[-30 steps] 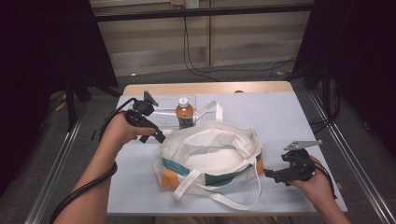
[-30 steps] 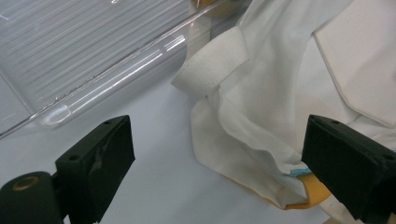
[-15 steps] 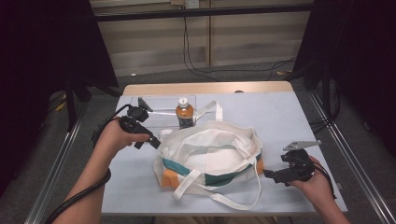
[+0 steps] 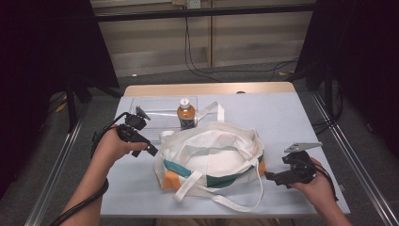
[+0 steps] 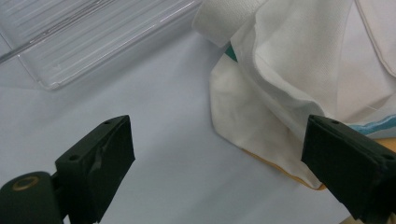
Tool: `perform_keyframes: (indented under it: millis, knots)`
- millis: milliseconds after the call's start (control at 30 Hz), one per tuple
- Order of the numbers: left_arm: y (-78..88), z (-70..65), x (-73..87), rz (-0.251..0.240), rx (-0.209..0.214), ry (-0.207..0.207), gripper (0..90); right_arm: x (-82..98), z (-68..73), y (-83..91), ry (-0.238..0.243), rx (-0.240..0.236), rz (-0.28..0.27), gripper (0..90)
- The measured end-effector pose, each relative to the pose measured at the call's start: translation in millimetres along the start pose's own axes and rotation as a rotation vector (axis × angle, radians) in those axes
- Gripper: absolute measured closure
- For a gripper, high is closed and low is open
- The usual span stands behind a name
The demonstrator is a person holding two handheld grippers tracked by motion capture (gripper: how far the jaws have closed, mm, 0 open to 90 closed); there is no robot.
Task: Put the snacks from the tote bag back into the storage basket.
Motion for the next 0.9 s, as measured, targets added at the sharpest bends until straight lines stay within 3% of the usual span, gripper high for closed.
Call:
perform_keyframes:
  millis: [267, 300, 367, 733, 800, 900]
  knots:
    - [-4.9, 0.5, 7.3, -0.003, -0.002, -0.012, 8.8, 0.2, 0.2, -0.4, -0.002, -0.001, -0.001, 1.9]
    - [-5.7, -0.6, 8.4, -0.013, -0.003, 0.007, 8.8, 0.3, 0.0, -0.4, 0.000, -0.001, 0.001, 1.9]
    - [-8.3, 0.1, 10.4, -0.010, 0.006, -0.007, 8.8, 0.6, 0.2, -0.5, -0.004, 0.000, 0.005, 1.9]
    - [-22.4, 0.0, 23.4, -0.027, 0.018, 0.019, 8.7, 1.6, -0.5, -1.2, 0.001, -0.002, 0.006, 1.9]
    - [-25.0, 0.6, 26.0, -0.042, 0.023, 0.040, 8.7, 1.7, -0.1, -1.5, 0.002, -0.005, 0.010, 2.0]
    - [-28.5, 2.8, 30.4, -0.038, 0.034, 0.032, 8.7, 1.5, 0.5, -1.9, 0.005, -0.006, 0.011, 1.9]
Point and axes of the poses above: each handheld gripper's, and its own axes: y roughly backward along the jaws, x roughly out of its underside, z roughly to its left, the point moved 1 cm from there along -y, roughly forward along the jaws, and after that the axes turned 5 degrees about -x, right-handed, at the moved point
